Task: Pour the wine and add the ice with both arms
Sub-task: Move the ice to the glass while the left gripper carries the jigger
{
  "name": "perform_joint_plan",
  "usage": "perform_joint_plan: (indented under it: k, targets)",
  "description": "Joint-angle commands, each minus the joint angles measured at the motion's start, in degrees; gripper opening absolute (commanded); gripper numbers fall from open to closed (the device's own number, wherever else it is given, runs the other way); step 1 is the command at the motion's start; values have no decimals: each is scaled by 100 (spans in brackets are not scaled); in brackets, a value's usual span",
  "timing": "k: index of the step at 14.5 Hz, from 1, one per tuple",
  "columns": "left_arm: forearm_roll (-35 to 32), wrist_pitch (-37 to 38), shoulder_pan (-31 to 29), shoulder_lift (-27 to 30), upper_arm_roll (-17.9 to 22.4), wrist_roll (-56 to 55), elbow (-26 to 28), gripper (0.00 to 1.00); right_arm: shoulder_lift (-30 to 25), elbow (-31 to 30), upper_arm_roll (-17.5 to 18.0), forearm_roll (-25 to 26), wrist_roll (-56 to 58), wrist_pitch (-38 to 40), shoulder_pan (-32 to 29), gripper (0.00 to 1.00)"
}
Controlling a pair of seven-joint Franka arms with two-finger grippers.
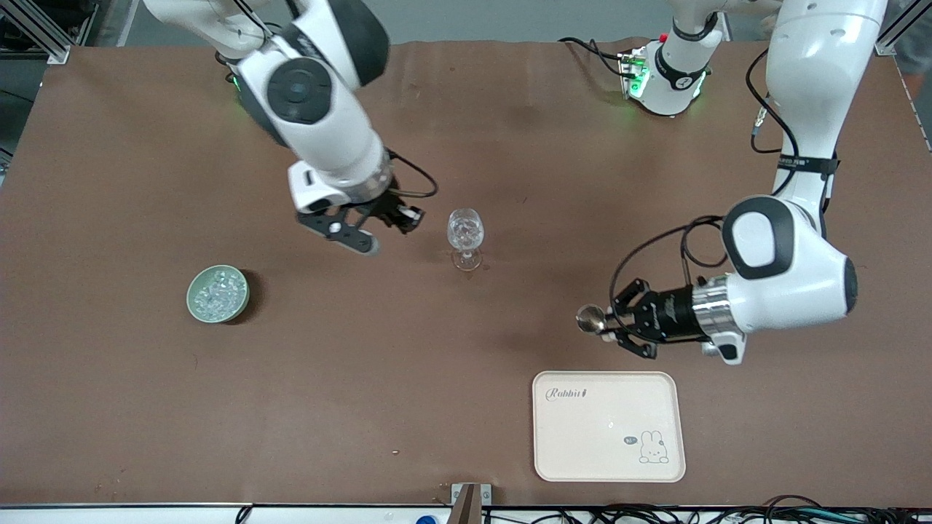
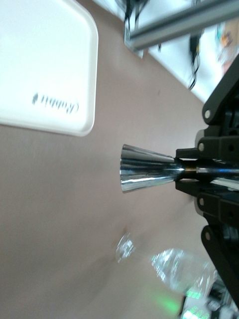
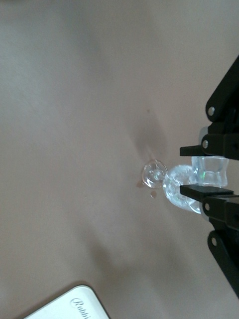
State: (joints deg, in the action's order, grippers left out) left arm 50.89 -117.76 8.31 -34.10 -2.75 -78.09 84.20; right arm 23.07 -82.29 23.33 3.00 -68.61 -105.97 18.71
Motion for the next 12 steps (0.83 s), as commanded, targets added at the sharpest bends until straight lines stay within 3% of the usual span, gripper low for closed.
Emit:
perform_joint_plan:
  k: [1, 8, 12]
  targets:
    - [911, -45, 22, -570, 344, 389, -501, 1, 389, 55, 5, 358, -625, -309, 343, 1]
    - [3074, -1046, -128, -1440, 521, 2235, -536, 3, 716, 47, 154, 544, -1172, -433, 652, 2]
    - [4384, -1073, -242, -1871, 503, 3245, -624, 7, 821, 47, 154, 544, -1172, -468, 757, 5]
